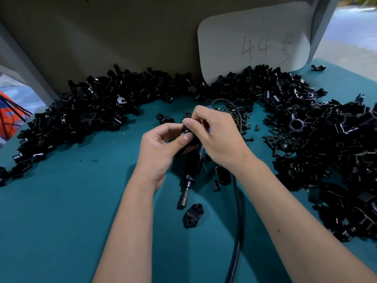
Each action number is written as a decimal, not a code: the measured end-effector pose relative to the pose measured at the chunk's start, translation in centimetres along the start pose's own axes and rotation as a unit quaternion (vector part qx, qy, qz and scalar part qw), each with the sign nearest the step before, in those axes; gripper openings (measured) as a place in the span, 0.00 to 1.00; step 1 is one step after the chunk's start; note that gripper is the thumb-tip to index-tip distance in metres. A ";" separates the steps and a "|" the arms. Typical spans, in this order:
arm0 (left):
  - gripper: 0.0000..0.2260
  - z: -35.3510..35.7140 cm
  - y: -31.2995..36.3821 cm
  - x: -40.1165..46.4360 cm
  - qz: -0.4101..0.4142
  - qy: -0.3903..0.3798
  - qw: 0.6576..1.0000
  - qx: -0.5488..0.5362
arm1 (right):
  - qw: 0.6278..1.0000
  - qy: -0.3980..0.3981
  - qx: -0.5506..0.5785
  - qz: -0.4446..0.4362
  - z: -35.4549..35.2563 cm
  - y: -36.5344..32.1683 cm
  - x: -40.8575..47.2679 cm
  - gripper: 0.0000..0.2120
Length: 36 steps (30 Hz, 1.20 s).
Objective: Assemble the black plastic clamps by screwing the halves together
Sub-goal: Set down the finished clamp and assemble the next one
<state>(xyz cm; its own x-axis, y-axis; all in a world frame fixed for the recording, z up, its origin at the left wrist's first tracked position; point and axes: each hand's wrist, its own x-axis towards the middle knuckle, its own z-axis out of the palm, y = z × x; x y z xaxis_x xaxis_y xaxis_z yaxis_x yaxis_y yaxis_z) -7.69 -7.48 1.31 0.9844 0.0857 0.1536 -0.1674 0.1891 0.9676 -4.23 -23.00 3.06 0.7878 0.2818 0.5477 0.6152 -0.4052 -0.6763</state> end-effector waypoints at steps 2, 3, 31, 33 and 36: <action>0.09 0.1 0.0 0.0 0.013 -0.008 1.000 0.010 | 0.999 0.003 -0.035 0.000 0.2 0.0 0.0 0.21; 0.08 0.2 -0.1 0.0 0.018 -0.011 1.000 0.019 | 0.999 0.007 -0.050 0.007 0.3 -0.1 0.0 0.22; 0.15 1.1 0.0 0.1 -0.111 0.105 0.977 -0.147 | 0.921 -0.183 -0.217 0.268 -7.9 4.8 -0.1 0.12; 0.27 1.1 0.2 0.0 -0.118 0.095 0.976 -0.157 | 0.920 -0.177 -0.212 0.276 -7.9 4.8 -0.2 0.12; 0.32 1.1 0.3 -0.1 -0.119 0.089 0.977 -0.150 | 0.910 -0.180 -0.218 0.303 -7.9 4.6 -0.2 0.13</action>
<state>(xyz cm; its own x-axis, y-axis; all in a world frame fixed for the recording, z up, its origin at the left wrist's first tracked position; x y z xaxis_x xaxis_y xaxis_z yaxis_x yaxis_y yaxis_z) -7.73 -8.54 1.78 0.9769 0.1681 -0.1322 0.0310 0.5001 0.8654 -1.80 -31.81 3.72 0.9858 0.1259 -0.1109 0.0546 -0.8658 -0.4974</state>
